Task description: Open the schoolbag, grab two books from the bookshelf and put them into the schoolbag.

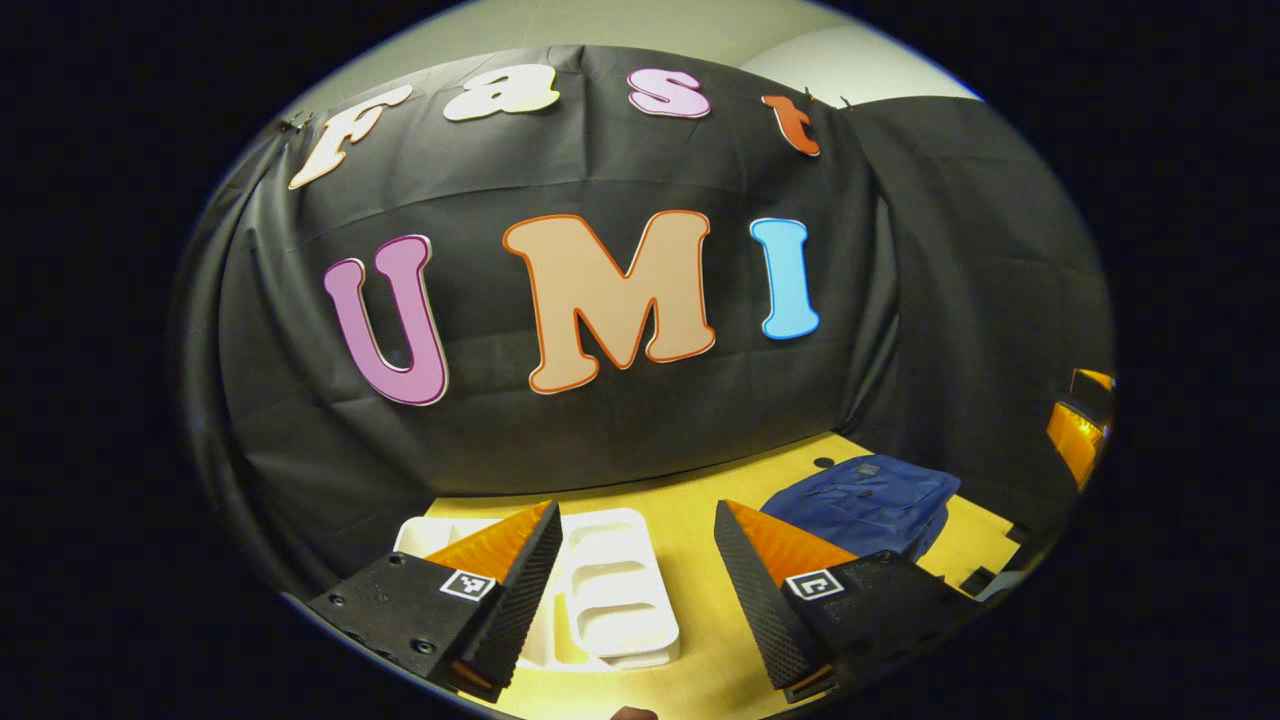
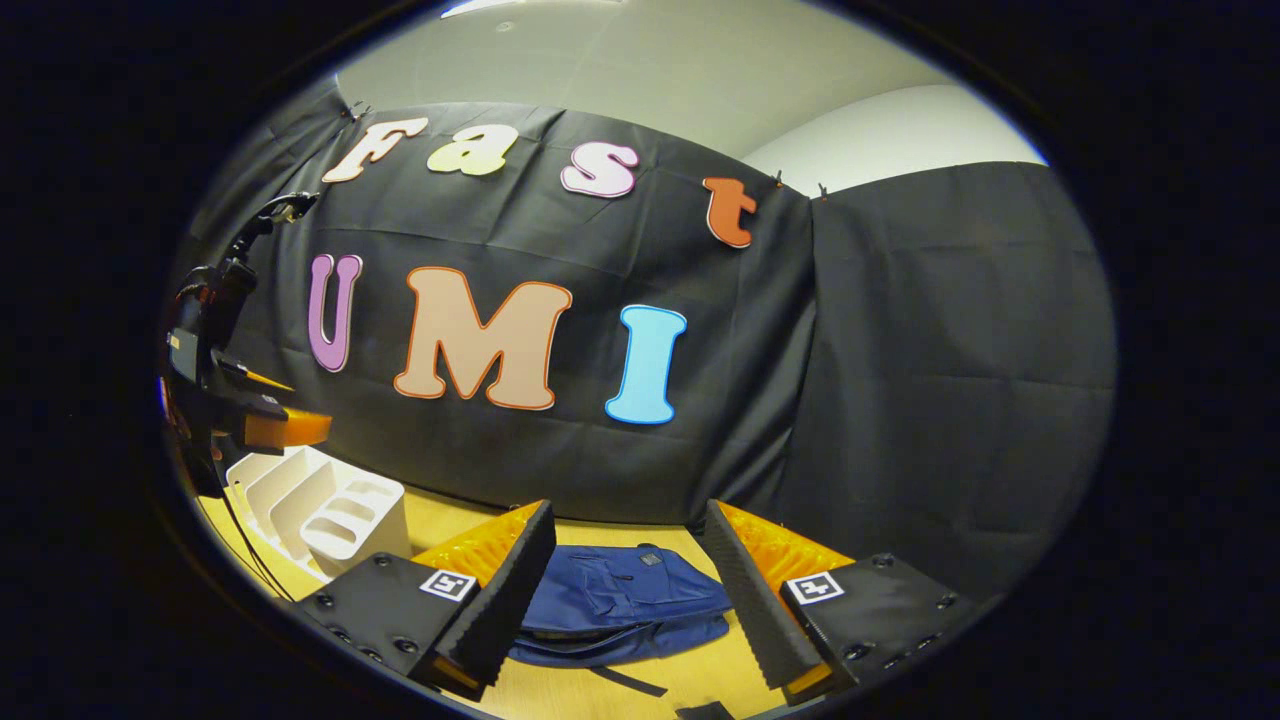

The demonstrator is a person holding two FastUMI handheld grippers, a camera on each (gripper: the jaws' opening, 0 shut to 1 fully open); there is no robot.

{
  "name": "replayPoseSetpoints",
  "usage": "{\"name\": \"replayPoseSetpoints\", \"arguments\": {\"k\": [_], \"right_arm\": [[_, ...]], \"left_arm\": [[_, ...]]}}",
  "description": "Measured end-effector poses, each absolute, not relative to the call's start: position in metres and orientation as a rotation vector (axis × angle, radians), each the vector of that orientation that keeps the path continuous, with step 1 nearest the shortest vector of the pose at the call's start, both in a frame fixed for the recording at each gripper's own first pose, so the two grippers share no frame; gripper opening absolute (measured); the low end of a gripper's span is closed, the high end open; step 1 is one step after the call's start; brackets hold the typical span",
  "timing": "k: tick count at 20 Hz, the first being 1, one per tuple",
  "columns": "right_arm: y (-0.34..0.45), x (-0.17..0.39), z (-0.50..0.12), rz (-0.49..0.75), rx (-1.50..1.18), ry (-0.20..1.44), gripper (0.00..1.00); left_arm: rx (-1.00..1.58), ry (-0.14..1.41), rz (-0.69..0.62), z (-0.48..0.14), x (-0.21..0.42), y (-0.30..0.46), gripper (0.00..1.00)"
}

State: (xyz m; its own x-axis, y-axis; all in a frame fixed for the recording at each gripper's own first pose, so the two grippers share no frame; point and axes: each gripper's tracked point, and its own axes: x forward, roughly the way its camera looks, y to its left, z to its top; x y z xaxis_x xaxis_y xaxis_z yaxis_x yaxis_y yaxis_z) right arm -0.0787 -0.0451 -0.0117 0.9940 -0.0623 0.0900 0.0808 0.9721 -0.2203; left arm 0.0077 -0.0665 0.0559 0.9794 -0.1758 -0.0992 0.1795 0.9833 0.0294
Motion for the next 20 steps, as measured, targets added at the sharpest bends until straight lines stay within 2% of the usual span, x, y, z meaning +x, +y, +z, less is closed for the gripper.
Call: {"name": "replayPoseSetpoints", "arguments": {"k": [7, 8, 9, 10, 12, 14, 15, 16, 17, 19, 20], "right_arm": [[-0.054, -0.092, -0.015, -0.173, -0.198, -0.061, 1.0], [-0.054, -0.095, -0.018, -0.186, -0.197, -0.048, 0.97], [-0.052, -0.096, -0.019, -0.195, -0.188, -0.04, 1.0], [-0.048, -0.095, -0.018, -0.204, -0.171, -0.037, 0.97], [-0.042, -0.093, -0.018, -0.226, -0.13, -0.032, 1.0], [-0.035, -0.093, -0.018, -0.25, -0.112, -0.03, 1.0], [-0.033, -0.094, -0.02, -0.267, -0.11, -0.026, 0.97], [-0.031, -0.099, -0.021, -0.279, -0.107, -0.022, 0.97], [-0.029, -0.103, -0.021, -0.291, -0.103, -0.02, 1.0], [-0.025, -0.109, -0.022, -0.319, -0.099, -0.018, 0.97], [-0.025, -0.112, -0.023, -0.332, -0.1, -0.015, 1.0]], "left_arm": [[0.081, 0.11, -0.248, 0.053, 0.011, -0.071, 0.89], [0.085, 0.117, -0.254, 0.053, 0.012, -0.069, 0.89], [0.092, 0.123, -0.253, 0.053, 0.014, -0.065, 0.89], [0.1, 0.129, -0.252, 0.053, 0.013, -0.06, 0.89], [0.11, 0.132, -0.268, 0.057, 0.015, -0.053, 0.94], [0.111, 0.13, -0.299, 0.058, 0.016, -0.049, 0.94], [0.119, 0.129, -0.315, 0.058, 0.016, -0.048, 0.99], [0.132, 0.126, -0.33, 0.057, 0.018, -0.047, 0.93], [0.147, 0.123, -0.345, 0.056, 0.02, -0.045, 0.94], [0.155, 0.122, -0.376, 0.052, 0.022, -0.045, 0.93], [0.147, 0.123, -0.392, 0.05, 0.022, -0.044, 0.93]]}}
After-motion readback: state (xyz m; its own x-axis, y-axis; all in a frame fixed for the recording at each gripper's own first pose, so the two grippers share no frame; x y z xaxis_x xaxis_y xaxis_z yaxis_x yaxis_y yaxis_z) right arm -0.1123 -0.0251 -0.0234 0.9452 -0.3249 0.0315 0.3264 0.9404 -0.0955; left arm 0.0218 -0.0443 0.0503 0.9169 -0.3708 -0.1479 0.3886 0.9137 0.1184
